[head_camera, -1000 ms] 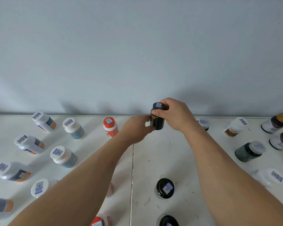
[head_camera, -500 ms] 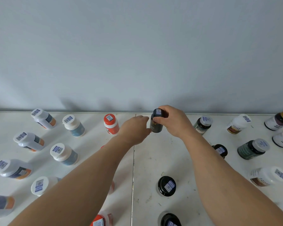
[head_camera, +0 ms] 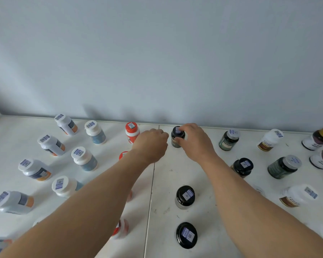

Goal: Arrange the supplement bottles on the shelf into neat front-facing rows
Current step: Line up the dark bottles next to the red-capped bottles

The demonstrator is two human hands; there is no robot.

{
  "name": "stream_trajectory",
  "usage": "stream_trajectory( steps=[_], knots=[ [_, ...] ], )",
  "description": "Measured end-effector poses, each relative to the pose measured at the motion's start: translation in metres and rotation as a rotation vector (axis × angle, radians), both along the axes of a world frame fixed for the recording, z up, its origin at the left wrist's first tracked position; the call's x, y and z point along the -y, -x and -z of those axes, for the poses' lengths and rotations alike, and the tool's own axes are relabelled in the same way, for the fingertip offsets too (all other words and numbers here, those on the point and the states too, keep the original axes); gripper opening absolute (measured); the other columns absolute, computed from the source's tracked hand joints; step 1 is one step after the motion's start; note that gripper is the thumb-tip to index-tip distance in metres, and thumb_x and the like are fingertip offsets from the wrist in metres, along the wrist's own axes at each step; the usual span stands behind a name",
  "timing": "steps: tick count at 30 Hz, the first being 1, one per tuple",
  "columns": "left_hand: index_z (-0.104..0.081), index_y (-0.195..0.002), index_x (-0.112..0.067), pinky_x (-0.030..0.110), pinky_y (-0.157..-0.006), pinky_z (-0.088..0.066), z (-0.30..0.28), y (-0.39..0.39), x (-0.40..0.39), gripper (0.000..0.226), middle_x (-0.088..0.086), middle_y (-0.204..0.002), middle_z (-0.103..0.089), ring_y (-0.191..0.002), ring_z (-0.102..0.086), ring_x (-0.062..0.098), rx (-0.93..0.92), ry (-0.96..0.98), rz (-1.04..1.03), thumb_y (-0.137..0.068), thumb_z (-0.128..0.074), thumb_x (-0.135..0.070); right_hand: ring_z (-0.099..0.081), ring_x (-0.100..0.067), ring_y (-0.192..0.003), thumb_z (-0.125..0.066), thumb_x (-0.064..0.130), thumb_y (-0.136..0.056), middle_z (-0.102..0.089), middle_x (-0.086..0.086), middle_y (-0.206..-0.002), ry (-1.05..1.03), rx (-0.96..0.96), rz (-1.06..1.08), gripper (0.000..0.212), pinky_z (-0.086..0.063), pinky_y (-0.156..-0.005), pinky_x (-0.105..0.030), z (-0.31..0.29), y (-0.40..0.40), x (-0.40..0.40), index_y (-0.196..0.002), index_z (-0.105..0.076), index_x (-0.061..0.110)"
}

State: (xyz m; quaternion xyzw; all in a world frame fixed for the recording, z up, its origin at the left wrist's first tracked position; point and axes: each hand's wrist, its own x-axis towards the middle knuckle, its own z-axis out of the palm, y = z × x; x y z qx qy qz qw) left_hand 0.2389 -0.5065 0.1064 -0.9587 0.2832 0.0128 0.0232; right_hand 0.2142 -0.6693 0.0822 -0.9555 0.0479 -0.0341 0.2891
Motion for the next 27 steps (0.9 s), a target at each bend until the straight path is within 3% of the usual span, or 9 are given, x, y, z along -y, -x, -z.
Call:
stream_trajectory(
  steps=[7, 12, 15, 21, 27],
  knots=[
    [-0.059, -0.107, -0.014, 0.031, -0.071, -0.035, -0.015, 0.034, 0.003, 0.025, 0.003, -0.105, -0.062, -0.096, -0.058, 0.025, 0.128, -0.006, 0.063, -0.097, -0.042, -0.03, -0.045, -0.019, -0.127, -0.061, 0.032, -0.091, -0.048, 0.003, -0.139, 0.133, 0.02, -0.04, 0.041, -0.038, -0.1, -0.034, -0.027, 0.035, 0.008, -0.129, -0.057, 0.019],
    [-0.059, -0.112, -0.017, 0.033, -0.072, -0.045, -0.02, 0.055, 0.005, 0.027, 0.003, -0.107, -0.063, -0.095, -0.06, 0.024, 0.112, 0.02, 0.066, -0.096, -0.043, -0.031, -0.052, -0.019, -0.118, -0.057, 0.037, -0.093, -0.051, 0.004, -0.135, 0.195, -0.014, -0.011, 0.038, -0.043, -0.092, -0.034, -0.046, 0.068, 0.009, -0.128, -0.057, 0.021],
    [-0.058, -0.114, -0.016, 0.033, -0.073, -0.041, -0.028, 0.081, 0.004, 0.029, 0.002, -0.109, -0.062, -0.098, -0.059, 0.024, 0.163, 0.023, 0.118, -0.097, -0.042, -0.033, -0.056, -0.021, -0.111, -0.055, 0.041, -0.094, -0.054, 0.003, -0.129, 0.254, -0.035, -0.018, 0.036, -0.045, -0.09, -0.035, -0.054, 0.099, 0.001, -0.124, -0.058, 0.022],
    [-0.059, -0.111, -0.018, 0.035, -0.074, -0.046, -0.031, 0.147, -0.005, 0.024, 0.001, -0.106, -0.062, -0.095, -0.06, 0.024, 0.187, 0.041, 0.197, -0.096, -0.045, -0.031, -0.055, -0.021, -0.112, -0.052, 0.042, -0.096, -0.054, 0.002, -0.13, 0.292, -0.051, 0.008, 0.036, -0.041, -0.086, -0.033, -0.061, 0.174, -0.019, -0.126, -0.058, 0.023],
    [-0.059, -0.113, -0.016, 0.03, -0.07, -0.036, -0.035, 0.206, 0.002, 0.028, 0.002, -0.109, -0.061, -0.097, -0.058, 0.024, 0.197, 0.033, 0.252, -0.098, -0.04, -0.03, -0.056, -0.021, -0.111, -0.053, 0.042, -0.095, -0.055, 0.002, -0.13, 0.27, -0.046, 0.042, 0.037, -0.045, -0.089, -0.036, -0.068, 0.248, -0.016, -0.126, -0.058, 0.022]
  ],
)
